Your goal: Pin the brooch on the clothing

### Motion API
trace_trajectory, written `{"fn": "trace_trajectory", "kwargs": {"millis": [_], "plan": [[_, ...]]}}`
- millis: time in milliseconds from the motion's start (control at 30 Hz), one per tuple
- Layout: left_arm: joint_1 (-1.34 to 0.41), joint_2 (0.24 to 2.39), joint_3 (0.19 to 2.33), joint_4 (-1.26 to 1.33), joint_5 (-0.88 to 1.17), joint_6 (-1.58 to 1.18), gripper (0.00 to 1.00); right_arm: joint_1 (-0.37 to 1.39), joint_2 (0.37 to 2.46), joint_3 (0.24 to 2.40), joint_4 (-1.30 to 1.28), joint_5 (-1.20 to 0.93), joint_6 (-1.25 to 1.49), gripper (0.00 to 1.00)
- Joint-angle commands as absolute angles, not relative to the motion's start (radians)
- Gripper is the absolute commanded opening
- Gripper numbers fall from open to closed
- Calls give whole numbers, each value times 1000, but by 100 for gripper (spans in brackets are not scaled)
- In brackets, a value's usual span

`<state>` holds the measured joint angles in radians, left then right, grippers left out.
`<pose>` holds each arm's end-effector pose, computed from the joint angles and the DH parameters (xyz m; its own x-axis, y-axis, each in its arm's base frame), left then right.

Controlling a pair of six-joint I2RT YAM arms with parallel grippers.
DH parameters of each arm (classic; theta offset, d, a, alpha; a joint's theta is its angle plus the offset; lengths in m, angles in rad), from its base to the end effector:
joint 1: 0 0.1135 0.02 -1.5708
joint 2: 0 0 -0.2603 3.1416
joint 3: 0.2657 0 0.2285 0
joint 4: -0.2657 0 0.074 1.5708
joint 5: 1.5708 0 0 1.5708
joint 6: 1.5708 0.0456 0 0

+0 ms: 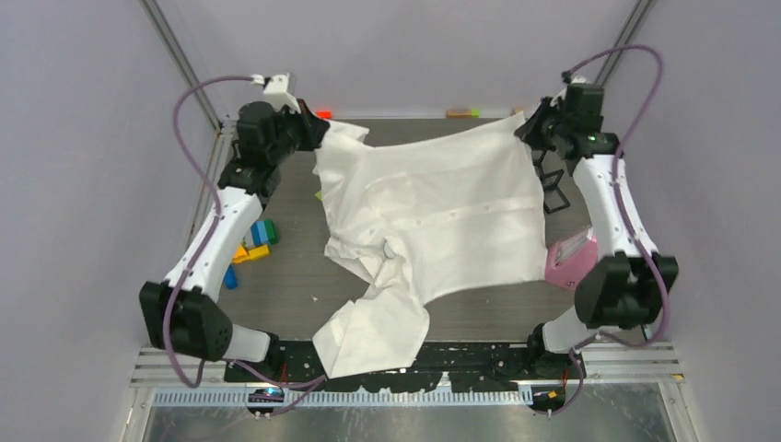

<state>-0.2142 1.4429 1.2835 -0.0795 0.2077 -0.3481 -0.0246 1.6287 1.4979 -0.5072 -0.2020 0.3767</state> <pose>0.3197 -0.0792 0.3678 -0.3551 -0.2643 -0.8967 0.3007 0.8759 -0.3773 0.3569 0.0004 0.3334 -0.6041 0.3754 -0.7030 0.0916 0.9090 0.4066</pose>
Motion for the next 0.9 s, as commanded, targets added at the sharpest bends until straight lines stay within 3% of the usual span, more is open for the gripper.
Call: {"fn": "trace_trajectory", "kwargs": {"millis": [0,233,533,867], "plan": [[-214,1262,1429,-197,195,-240,0,-26,1335,1607,-533,-135,359,0],[-214,1118,1792,-467,236,-128,0,-26,1029,1726,-541,-69,306,0],[-214,1178,2365,-703,272,-37,0,-26,881,1894,-547,-100,299,0],[-214,1230,2402,-646,275,26,0,-26,867,1849,-549,-34,301,0]]}}
